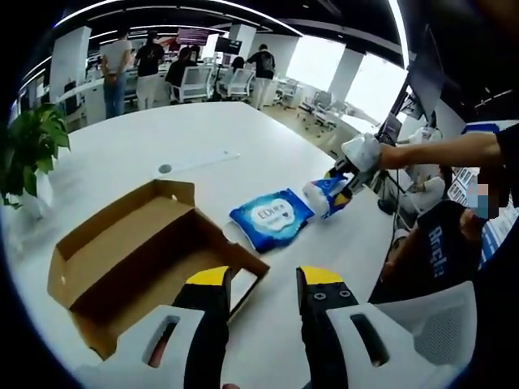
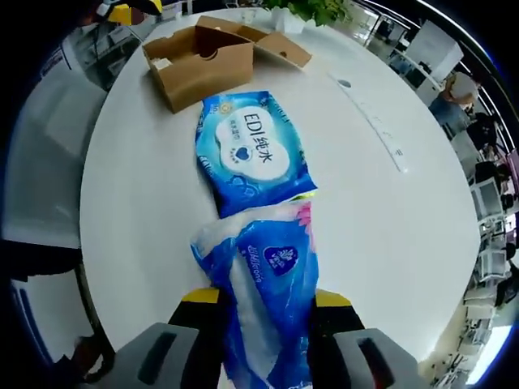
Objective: Operate the shoe box by opening the lid, removing the specified soft item, and placing it in the target area until the item is outside and the box remains undamaged.
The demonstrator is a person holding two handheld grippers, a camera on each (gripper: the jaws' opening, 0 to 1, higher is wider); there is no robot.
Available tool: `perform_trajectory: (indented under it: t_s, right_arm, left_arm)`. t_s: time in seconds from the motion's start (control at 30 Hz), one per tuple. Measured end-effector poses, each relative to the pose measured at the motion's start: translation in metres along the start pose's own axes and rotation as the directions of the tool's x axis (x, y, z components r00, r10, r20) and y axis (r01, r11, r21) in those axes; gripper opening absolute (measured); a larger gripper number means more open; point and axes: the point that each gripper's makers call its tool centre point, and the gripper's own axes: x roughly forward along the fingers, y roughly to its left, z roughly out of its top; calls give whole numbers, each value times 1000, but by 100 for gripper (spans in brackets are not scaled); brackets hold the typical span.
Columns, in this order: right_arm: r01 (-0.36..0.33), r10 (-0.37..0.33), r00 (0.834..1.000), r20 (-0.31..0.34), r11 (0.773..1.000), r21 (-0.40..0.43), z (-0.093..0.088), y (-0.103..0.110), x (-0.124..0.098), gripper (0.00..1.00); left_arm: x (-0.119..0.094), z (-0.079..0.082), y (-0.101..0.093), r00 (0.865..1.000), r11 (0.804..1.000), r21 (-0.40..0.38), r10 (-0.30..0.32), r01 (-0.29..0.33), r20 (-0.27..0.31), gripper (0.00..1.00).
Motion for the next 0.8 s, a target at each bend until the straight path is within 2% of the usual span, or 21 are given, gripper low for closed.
perform_trajectory:
  t_s: [0.37,0.8]
  right_arm:
    - [-19,19,1000,-13,999,-29,0,-15,24,28]
    - [-21,20,1000,-16,997,-69,3,-18,23,29]
  left_arm:
    - [0,-2,15,1000,1000,-12,25,-25,-9,32]
    - [1,-6,15,999,999,-13,29,-29,-14,32]
